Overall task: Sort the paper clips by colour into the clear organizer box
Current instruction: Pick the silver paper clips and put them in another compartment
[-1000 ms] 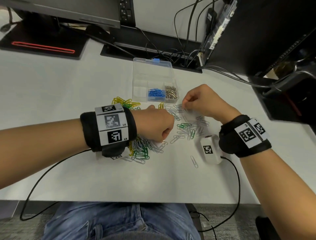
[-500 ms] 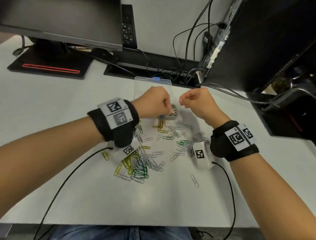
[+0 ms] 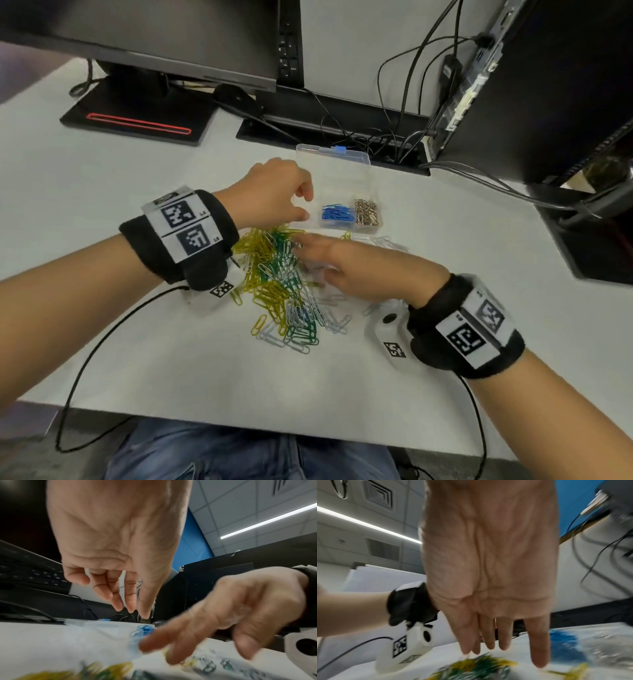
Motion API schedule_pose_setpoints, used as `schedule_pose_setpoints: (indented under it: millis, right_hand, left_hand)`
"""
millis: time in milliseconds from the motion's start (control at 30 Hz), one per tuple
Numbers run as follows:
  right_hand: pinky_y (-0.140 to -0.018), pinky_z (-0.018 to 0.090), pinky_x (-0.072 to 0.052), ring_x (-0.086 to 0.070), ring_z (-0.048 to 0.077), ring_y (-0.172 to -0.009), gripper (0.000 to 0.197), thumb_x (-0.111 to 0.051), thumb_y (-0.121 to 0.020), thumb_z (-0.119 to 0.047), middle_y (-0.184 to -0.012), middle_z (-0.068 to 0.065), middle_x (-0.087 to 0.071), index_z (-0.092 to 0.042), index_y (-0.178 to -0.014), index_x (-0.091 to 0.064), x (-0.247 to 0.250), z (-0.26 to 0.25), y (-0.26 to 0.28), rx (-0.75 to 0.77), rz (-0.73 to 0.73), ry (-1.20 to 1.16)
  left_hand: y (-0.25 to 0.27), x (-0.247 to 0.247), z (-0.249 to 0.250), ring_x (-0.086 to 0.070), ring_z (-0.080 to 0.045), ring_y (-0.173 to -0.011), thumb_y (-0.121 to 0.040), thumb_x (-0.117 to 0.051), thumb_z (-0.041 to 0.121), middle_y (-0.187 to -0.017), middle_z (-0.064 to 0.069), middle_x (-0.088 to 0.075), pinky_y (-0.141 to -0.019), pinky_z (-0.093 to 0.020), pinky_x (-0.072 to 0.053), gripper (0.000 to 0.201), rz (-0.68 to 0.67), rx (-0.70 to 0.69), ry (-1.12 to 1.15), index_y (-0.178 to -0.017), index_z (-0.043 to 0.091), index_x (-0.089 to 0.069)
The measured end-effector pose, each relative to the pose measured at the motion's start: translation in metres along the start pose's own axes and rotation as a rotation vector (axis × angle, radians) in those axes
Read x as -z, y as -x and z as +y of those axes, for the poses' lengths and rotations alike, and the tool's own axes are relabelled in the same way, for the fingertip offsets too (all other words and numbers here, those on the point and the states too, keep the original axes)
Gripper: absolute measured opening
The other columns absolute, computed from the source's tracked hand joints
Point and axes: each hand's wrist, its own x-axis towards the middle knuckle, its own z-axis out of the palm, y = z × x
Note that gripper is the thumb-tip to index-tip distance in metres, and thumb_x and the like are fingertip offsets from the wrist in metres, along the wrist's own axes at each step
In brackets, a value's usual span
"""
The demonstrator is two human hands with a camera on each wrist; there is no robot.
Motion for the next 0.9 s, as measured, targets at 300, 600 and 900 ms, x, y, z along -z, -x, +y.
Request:
schedule_pose_setpoints:
  millis: [300,600,900]
  right_hand:
    - [-0.116,0.031,-0.025,-0.028,0.017,-0.141,0.051,-0.045,-0.091,0.001,-0.154,-0.001,-0.031,-0.017,-0.139,-0.046,-0.003,0.022,0.019,-0.203,0.063,0.02]
    - [-0.077,0.033,-0.05,-0.055,0.018,-0.086,0.031,-0.059,-0.08,0.001,-0.099,0.003,-0.063,-0.019,-0.102,-0.07,0.003,0.024,0.004,-0.257,0.263,0.062]
    - [-0.064,0.024,-0.039,-0.051,0.016,-0.075,0.016,-0.073,-0.076,-0.01,-0.083,-0.002,-0.056,-0.012,-0.089,-0.065,0.002,0.03,-0.001,-0.3,0.184,0.068]
  left_hand:
    - [0.046,-0.007,-0.011,-0.05,-0.011,-0.089,-0.079,-0.074,0.028,-0.103,0.005,-0.052,-0.076,-0.025,-0.043,0.034,-0.358,-0.149,-0.001,-0.109,0.022,-0.059]
    - [0.043,-0.017,0.001,-0.048,-0.017,-0.103,-0.085,-0.066,0.035,-0.115,0.001,-0.047,-0.083,-0.031,-0.043,0.048,-0.41,-0.246,-0.169,-0.13,0.028,-0.049]
    - [0.035,-0.003,-0.015,-0.046,-0.021,-0.11,-0.082,-0.068,0.04,-0.12,-0.002,-0.047,-0.09,-0.035,-0.042,0.053,-0.277,-0.101,-0.166,-0.129,0.024,-0.05]
